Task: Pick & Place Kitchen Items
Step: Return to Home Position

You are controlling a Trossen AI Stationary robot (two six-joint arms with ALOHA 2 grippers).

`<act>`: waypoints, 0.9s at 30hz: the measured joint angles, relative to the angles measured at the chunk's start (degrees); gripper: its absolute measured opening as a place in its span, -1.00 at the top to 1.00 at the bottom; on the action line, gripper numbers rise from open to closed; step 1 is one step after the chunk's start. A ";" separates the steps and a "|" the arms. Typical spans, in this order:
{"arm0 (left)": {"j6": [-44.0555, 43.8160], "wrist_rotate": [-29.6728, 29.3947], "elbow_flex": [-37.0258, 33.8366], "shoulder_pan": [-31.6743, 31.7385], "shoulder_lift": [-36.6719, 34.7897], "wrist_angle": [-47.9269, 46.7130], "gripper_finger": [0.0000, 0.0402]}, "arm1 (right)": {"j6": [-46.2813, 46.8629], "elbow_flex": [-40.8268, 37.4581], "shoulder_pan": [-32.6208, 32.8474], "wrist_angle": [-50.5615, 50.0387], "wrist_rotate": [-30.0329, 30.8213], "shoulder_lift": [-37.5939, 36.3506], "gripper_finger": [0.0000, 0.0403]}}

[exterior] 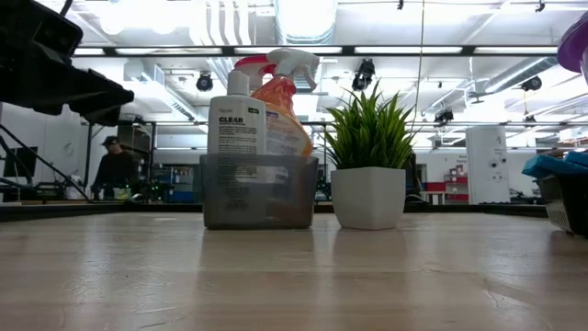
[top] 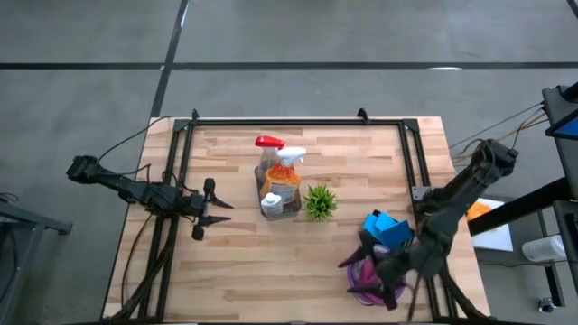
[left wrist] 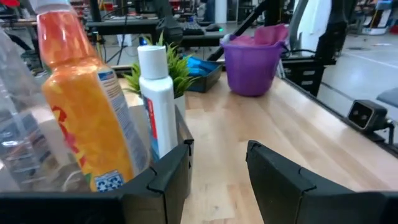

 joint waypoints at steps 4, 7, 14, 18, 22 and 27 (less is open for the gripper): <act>-0.90 1.08 1.58 0.00 0.04 -0.74 0.19 | -4.24 -4.89 -1.87 3.64 -3.25 -7.56 -0.43; -0.89 5.04 3.90 -0.02 0.00 -0.27 0.19 | -7.49 -8.21 -2.68 3.55 -3.30 -14.28 -0.43; -2.50 6.87 7.20 -0.07 -0.45 -5.93 0.19 | -2.73 -13.94 -2.87 -2.34 1.64 -30.82 -0.43; -2.82 6.62 7.05 -0.09 -2.90 -5.69 0.19 | -1.33 -20.02 -3.24 -3.05 -7.44 -39.45 -0.43; -2.83 6.62 6.87 -0.09 -7.10 -7.53 0.19 | 1.03 -28.21 -3.23 -1.24 -13.32 -48.30 -0.43; -1.93 6.57 5.98 -0.07 -13.32 -8.44 0.19 | 2.00 -37.50 -3.24 0.93 -15.15 -58.32 -0.43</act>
